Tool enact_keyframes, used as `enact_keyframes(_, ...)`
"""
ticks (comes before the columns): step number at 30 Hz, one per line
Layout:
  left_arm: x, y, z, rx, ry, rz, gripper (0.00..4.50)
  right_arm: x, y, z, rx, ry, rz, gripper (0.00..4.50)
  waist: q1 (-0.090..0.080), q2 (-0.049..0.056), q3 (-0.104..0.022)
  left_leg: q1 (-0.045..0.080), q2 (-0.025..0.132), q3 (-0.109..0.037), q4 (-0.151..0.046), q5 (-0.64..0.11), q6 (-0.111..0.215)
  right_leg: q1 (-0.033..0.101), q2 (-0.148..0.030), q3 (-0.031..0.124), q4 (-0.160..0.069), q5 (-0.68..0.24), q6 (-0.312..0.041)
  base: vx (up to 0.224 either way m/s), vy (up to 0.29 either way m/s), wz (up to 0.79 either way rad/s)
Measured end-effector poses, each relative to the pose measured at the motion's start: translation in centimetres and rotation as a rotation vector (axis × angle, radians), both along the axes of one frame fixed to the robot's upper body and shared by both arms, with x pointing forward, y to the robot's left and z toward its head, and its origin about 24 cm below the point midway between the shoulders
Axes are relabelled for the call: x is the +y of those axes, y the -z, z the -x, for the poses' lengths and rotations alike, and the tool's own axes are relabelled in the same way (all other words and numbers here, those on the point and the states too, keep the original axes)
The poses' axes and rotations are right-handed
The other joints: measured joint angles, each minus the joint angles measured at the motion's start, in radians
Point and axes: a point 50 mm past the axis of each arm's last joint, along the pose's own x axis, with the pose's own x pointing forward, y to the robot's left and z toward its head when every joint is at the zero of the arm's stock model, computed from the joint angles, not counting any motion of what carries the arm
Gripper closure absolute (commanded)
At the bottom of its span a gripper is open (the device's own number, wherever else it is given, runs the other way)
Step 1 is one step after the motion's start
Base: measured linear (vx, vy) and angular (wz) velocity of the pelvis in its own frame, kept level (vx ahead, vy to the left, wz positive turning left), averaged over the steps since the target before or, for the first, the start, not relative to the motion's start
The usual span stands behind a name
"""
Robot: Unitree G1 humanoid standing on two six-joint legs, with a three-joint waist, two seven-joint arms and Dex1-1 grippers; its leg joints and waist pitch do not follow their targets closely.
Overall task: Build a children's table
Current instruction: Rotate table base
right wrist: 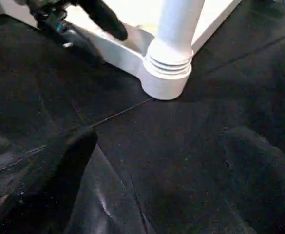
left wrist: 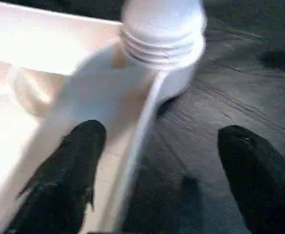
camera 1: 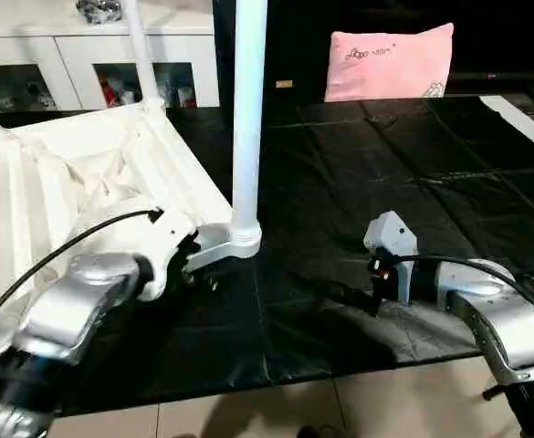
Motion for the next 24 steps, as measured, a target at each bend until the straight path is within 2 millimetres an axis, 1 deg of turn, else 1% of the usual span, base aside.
enact_keyframes(1, 0.0, 0.1, -0.1, -0.001, -0.003, 0.002, 0.7, 0.0, 0.0, 0.0, 0.001, 0.0, 0.001, 0.0, 0.001, 0.0, 0.0, -0.001, 0.0, 0.0, 0.0, 0.0, 0.0, 0.0, 0.0, 0.0, 0.0, 0.0, 0.0, 0.0, 0.0, 0.0)
enact_keyframes(6, 0.1, -0.1, -0.8, -0.012, 0.01, 0.005, 1.08, 0.0, 0.1, 0.0, 0.005, -0.004, 0.002, 0.0, 0.005, 0.0, 0.0, -0.002, 0.0, -0.001, -0.001, 0.0, 0.0, 0.0, 0.0, -0.001, -0.004, 0.0, 0.0, 0.0, 0.0, 0.0)
enact_keyframes(9, 0.7, -0.3, -1.4, -0.009, 0.045, -0.027, 1.33, 0.2, 0.2, 0.1, 0.011, -0.015, 0.005, 0.0, 0.008, 0.0, 0.0, -0.002, 0.0, -0.001, -0.001, 0.0, 0.0, 0.0, 0.0, -0.001, -0.004, 0.0, 0.0, 0.0, 0.0, 0.0)
enact_keyframes(10, 0.9, -0.4, -1.6, -0.01, 0.045, -0.032, 1.33, 0.3, 0.2, 0.1, 0.012, -0.017, 0.006, 0.0, 0.008, 0.0, 0.0, -0.002, 0.0, -0.001, -0.002, 0.0, 0.0, 0.0, 0.0, -0.001, -0.003, 0.0, 0.0, 0.0, 0.0, 0.0)
enact_keyframes(13, 1.1, -0.5, -2.0, -0.002, 0.081, -0.041, 1.61, 0.3, 0.2, 0.1, 0.013, -0.018, 0.006, 0.0, 0.013, 0.001, 0.0, -0.002, 0.0, -0.001, -0.002, 0.0, 0.0, 0.0, 0.0, -0.001, -0.003, 0.0, 0.0, 0.0, 0.0, 0.0)
enact_keyframes(18, 1.2, 0.0, -2.1, 0.045, 0.146, -0.049, 2.05, 0.3, 0.2, 0.1, 0.013, -0.017, 0.006, 0.0, 0.02, 0.002, -0.001, -0.001, 0.0, -0.001, -0.002, 0.0, 0.0, 0.0, 0.0, -0.001, -0.003, 0.001, 0.0, 0.0, 0.0, 0.0)
enact_keyframes(21, 1.4, 0.0, -2.3, 0.059, 0.153, -0.049, 2.19, 0.2, 0.2, 0.1, 0.016, -0.016, 0.008, 0.0, 0.022, 0.002, -0.001, 0.0, 0.0, -0.001, -0.003, 0.0, 0.0, 0.001, 0.0, -0.001, -0.003, 0.001, 0.0, 0.0, 0.0, 0.0)
enact_keyframes(24, 1.6, 0.1, -2.7, 0.065, 0.155, -0.06, 2.49, 0.2, 0.3, 0.1, 0.02, -0.016, 0.008, 0.0, 0.023, 0.002, -0.001, 0.0, 0.0, -0.001, -0.003, 0.0, 0.0, 0.001, 0.0, -0.001, -0.003, 0.001, 0.0, 0.0, 0.0, 0.0)
